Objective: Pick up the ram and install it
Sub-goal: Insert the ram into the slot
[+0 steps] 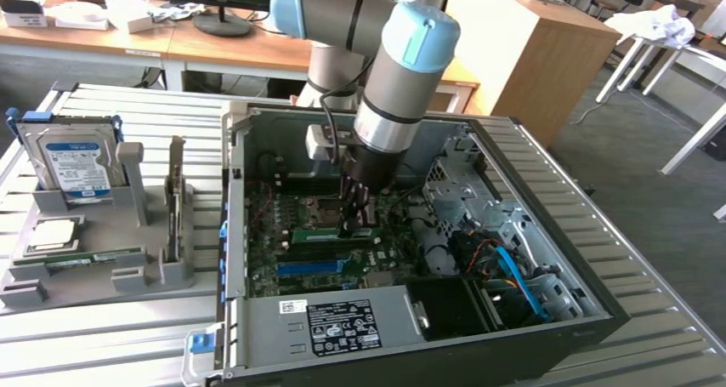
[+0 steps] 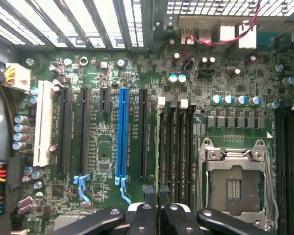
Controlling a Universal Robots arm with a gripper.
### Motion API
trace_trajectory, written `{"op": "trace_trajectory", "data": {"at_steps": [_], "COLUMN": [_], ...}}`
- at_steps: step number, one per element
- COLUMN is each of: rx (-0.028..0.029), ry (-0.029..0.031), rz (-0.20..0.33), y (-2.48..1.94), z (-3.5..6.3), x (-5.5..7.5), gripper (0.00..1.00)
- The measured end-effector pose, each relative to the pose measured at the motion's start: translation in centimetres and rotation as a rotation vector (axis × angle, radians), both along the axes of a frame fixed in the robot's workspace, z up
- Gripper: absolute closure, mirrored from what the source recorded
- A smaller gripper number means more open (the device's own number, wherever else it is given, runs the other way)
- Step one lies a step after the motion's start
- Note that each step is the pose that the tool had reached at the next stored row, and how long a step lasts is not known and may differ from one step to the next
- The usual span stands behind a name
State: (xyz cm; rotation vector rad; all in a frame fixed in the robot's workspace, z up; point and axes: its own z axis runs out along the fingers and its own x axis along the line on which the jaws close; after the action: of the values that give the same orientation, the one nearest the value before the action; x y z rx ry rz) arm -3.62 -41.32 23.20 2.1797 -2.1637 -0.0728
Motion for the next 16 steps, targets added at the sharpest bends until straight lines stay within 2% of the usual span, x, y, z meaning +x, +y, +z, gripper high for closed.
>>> {"op": "trace_trajectory", "data": {"at_steps": [3, 4, 16], "rx": [-0.0007, -0.0027, -0.0037], "ry": [0.0002, 0.0002, 0.0002], "rz": [0.0, 0.0, -0.001], "y": [-0.01, -0.01, -0.01], "z": [0.01, 0.01, 0.0], "x": [-0.01, -0.01, -0.05], "gripper": [0.87, 0.87, 0.87]}}
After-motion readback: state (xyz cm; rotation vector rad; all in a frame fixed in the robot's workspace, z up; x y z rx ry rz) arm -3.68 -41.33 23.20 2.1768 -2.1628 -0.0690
